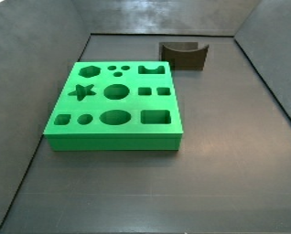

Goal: Insert the arch object.

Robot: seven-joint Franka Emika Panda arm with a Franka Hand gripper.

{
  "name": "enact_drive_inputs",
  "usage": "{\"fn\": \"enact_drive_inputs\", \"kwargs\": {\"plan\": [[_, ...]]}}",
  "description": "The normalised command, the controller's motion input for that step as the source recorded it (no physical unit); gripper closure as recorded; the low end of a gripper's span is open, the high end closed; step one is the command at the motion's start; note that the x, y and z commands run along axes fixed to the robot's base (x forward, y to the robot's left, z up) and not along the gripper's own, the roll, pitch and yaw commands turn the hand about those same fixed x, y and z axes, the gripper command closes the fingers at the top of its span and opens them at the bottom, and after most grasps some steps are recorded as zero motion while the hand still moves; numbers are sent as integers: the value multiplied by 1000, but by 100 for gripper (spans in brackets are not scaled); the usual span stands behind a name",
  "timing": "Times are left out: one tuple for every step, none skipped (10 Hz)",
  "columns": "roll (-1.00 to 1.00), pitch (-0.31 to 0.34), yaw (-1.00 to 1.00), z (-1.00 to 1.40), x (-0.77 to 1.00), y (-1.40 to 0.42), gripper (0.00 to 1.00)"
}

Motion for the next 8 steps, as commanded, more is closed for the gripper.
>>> {"fn": "enact_drive_inputs", "kwargs": {"plan": [[30, 36, -726, -640, 57, 297, 100], [13, 1, -886, -583, 103, 154, 100], [0, 0, -897, -594, 103, 151, 100], [0, 40, -537, -669, 0, 489, 100], [66, 79, -194, -686, 0, 760, 100], [0, 106, -563, -666, 0, 471, 100], [0, 40, -917, -511, 0, 100, 100], [0, 0, -983, -400, 0, 23, 100]]}}
